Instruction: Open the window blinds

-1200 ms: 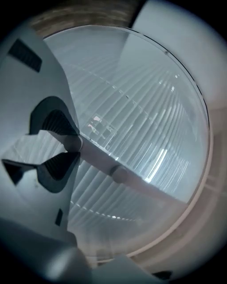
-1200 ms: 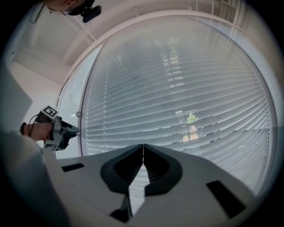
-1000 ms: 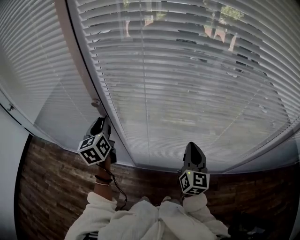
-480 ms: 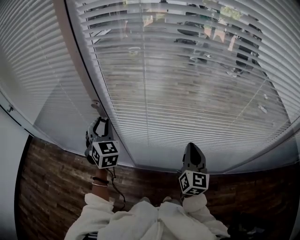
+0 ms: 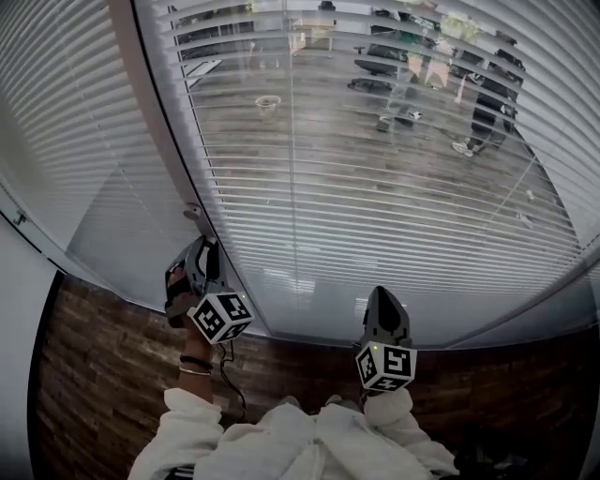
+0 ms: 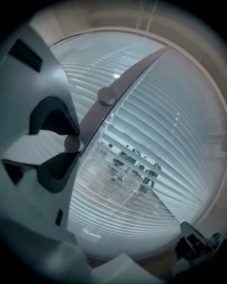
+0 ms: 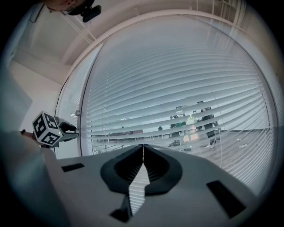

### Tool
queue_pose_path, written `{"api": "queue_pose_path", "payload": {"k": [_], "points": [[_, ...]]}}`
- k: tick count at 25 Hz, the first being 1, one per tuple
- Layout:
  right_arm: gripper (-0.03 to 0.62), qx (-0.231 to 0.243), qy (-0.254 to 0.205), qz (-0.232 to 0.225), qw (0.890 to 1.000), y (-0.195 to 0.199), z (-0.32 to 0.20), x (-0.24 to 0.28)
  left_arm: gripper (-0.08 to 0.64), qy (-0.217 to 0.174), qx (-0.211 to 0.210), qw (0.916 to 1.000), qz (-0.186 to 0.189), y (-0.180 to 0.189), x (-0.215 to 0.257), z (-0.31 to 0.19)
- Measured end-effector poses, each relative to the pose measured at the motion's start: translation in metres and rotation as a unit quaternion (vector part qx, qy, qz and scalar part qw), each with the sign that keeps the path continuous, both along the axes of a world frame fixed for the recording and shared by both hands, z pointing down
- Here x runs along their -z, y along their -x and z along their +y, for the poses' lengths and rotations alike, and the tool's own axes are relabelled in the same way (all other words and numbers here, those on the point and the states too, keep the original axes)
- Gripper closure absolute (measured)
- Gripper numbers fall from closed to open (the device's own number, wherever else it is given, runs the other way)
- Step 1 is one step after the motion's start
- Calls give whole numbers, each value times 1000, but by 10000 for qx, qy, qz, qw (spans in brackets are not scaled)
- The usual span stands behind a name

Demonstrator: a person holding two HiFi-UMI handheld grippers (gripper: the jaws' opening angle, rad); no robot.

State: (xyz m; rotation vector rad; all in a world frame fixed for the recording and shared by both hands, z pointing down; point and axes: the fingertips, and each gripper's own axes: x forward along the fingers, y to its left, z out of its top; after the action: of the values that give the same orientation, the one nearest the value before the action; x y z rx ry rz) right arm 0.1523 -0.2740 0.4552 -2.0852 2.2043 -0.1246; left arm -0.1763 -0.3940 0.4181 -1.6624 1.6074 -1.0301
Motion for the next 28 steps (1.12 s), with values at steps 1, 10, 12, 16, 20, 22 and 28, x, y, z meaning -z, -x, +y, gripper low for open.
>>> {"api": "queue_pose_path", "payload": {"k": [1,10,12,16,20,22,28], "points": [[580,-1,3,3,10000,0,0,0,439,-16,-30,9999,-132,0,0,0],[580,-21,12,15,10000,-2,-1,0,439,-85,-186,9924,-1214,-4,1,3],[580,-28,6,13,10000,-4,1,-1,439,-109,-212,9899,-1394,-5,-1,4],[580,-22,0,21,10000,-7,3,-3,439,-203,-221,9845,-1731,-7,-4,7],[580,-32,0,6,10000,-8,1,-4,438,-316,-235,9800,-1951,-6,-5,3],[580,-37,-2,-4,10000,-8,1,-8,437,-350,-257,9784,-2020,-5,-9,3],[580,-49,18,-65,10000,-5,6,-24,437,-612,-361,9814,-1782,-2,-23,5]]}}
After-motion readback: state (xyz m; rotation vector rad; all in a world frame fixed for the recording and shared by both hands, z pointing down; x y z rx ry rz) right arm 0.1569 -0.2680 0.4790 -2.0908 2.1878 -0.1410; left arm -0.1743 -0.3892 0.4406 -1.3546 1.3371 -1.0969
